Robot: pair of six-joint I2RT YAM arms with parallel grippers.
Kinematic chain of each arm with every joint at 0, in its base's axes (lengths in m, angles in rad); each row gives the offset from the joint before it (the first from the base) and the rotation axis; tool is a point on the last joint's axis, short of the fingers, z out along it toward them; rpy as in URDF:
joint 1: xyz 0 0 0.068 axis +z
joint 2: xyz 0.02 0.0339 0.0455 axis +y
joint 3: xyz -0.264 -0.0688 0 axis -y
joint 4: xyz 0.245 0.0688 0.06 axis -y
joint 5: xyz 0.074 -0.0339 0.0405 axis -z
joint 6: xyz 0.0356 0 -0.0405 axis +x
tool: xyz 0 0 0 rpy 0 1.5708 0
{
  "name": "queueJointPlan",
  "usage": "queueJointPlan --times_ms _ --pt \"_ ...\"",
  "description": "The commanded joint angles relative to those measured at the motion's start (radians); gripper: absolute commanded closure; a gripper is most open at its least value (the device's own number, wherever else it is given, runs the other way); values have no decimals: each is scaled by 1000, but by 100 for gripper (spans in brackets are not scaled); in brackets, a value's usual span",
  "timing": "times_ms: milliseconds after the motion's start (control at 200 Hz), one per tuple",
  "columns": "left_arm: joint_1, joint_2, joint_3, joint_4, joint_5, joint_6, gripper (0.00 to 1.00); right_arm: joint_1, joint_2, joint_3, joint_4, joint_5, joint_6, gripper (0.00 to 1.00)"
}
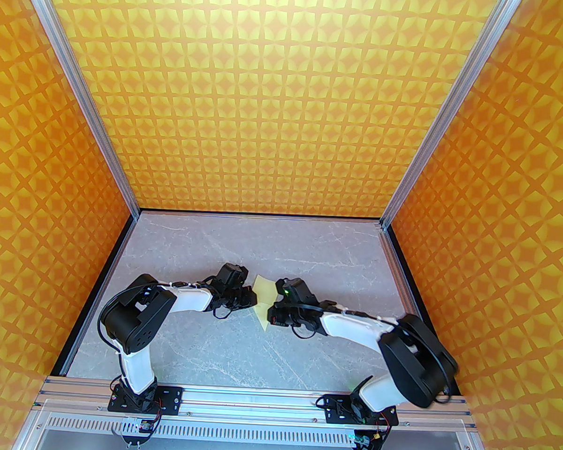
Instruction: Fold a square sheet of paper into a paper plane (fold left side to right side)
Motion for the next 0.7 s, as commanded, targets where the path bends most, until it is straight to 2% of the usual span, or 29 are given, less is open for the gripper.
queueJointPlan --times_ms 0,295,695 --pt "-10 -51 -29 6 -36 -28 92 0 -10 4 28 72 28 100" --pt "-19 -63 -46 2 -62 -41 92 -32 91 55 75 21 112 100" --pt "-31 -51 -36 0 -62 -38 92 -55 185 88 140 -7 151 100"
